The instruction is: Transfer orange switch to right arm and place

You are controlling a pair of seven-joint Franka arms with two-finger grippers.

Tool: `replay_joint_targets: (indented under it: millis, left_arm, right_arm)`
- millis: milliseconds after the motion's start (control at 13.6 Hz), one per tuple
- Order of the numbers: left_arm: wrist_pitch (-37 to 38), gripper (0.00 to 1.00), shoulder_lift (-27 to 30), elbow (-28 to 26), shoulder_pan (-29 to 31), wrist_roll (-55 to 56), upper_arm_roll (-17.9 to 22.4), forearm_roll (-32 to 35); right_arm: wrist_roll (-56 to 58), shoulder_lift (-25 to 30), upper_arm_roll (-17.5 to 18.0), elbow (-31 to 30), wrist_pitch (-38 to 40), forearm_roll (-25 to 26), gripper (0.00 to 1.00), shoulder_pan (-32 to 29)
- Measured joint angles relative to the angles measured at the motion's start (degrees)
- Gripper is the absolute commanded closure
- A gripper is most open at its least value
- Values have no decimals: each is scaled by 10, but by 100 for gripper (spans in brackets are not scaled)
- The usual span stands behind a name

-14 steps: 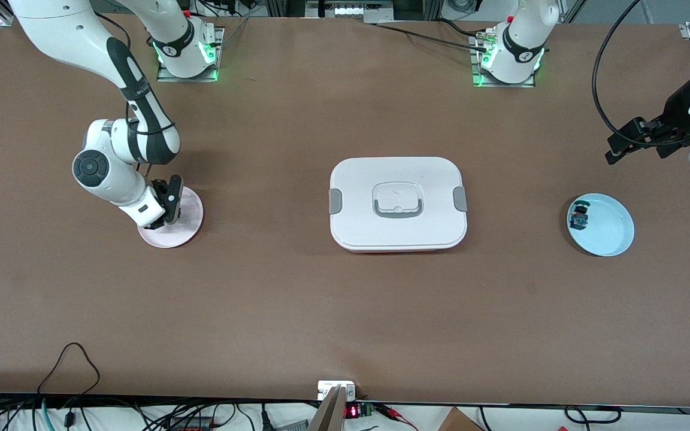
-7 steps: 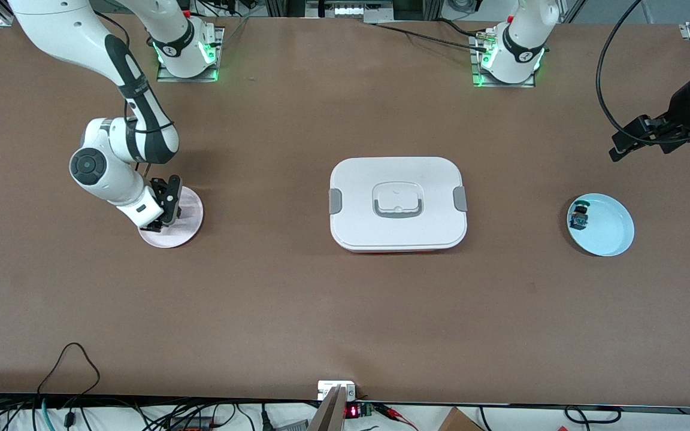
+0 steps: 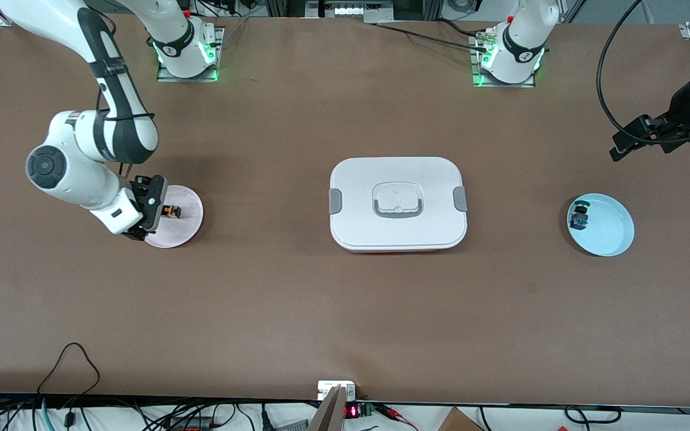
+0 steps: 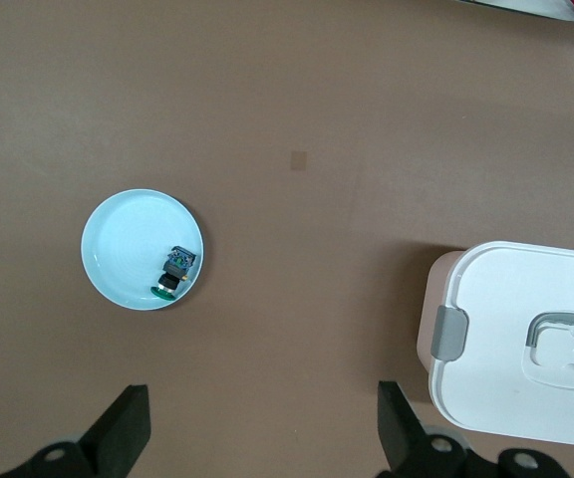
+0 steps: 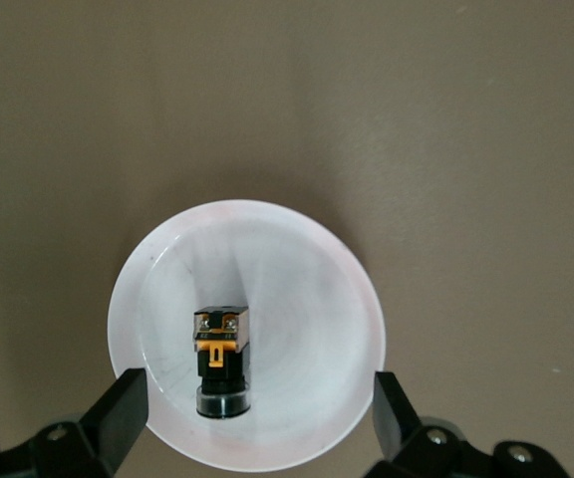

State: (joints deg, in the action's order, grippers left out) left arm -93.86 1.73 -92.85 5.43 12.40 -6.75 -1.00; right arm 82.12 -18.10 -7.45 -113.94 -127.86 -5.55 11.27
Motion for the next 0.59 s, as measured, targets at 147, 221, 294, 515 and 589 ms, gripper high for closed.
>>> replay_joint_targets:
  millis: [147,221,294,515,589]
  left_arm:
    - [0,0,0,0,0,0,0,0]
    - [0,0,0,0,0,0,0,0]
    - [0,0,0,0,0,1,0,0]
    - [0,0,0,0,1,1,2,0]
    - [0,0,0,0,1,1,4,0]
  right_arm:
    - [-2,5,0,33,26,-2,0,-2]
    - [-10,9,0,45,34,-5,0,-3]
    - [-27,15,0,56,45,-7,0,-4]
    - [-94,30,0,99,106,-8,0,-5]
    - [-122,32,0,115,128,-8,0,-5]
